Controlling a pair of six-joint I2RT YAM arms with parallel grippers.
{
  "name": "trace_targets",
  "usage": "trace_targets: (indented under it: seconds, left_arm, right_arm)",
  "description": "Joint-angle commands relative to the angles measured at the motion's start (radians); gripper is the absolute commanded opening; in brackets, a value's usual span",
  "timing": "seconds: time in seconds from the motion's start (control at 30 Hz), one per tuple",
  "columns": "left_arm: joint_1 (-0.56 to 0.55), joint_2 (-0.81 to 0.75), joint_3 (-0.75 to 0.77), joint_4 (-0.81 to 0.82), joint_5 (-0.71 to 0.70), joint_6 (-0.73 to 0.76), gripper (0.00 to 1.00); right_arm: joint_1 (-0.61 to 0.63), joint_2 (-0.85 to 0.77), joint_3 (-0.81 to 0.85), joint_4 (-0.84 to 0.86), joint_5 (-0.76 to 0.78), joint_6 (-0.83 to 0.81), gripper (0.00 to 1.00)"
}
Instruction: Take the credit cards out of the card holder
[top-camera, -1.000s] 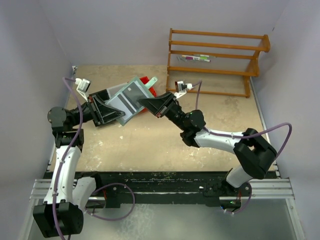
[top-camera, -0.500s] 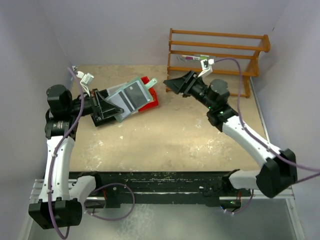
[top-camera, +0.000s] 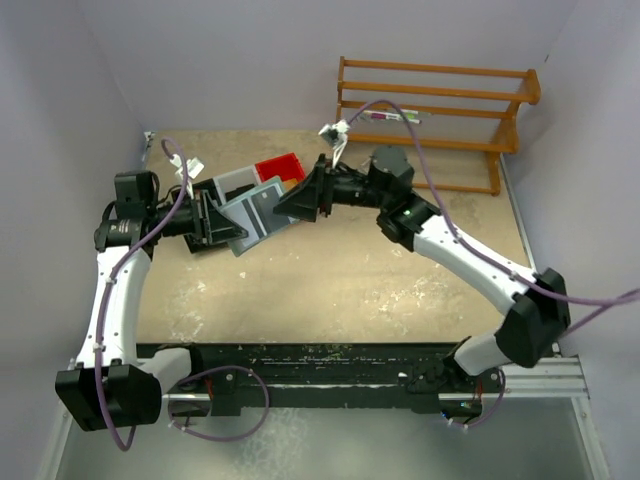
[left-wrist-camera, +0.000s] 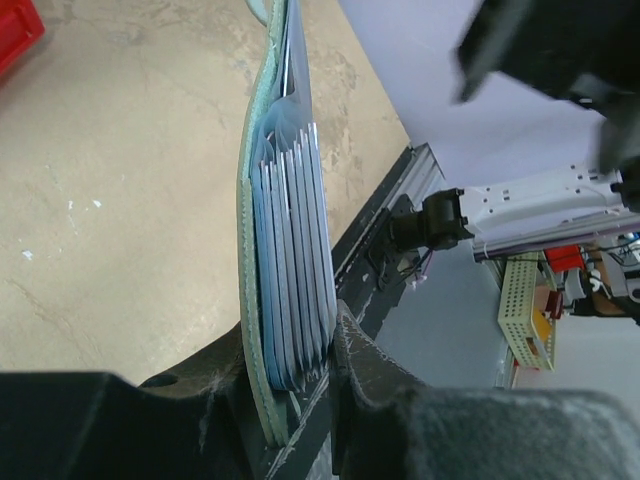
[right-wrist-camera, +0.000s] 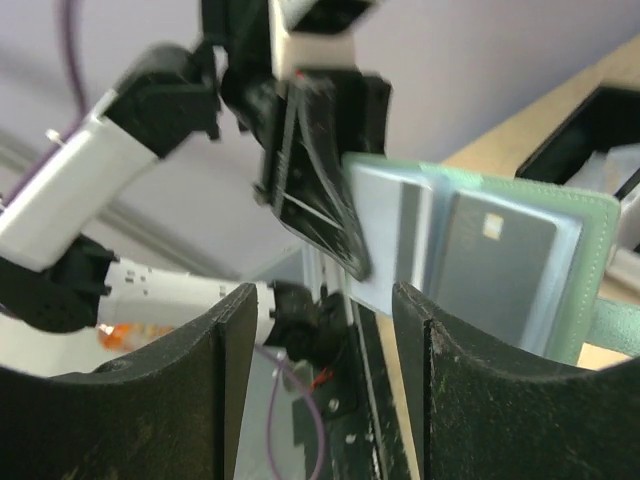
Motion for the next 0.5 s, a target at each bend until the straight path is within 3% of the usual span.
trace_targets:
  seconds: [0.0, 0.47]
  left_arm:
    - [-0.002, -0.011, 0.065, -0.035, 0.128, 0.086, 0.02]
    - [-0.001, 0.011, 0.075, -0.087, 0.184, 0.131, 0.01]
  right_arm:
    - [-0.003, 0.076, 0.055, 0.066, -0.210, 0.053, 0.58]
    - [0.010, 0.188, 0.100, 0.043, -0.284, 0.066, 0.50]
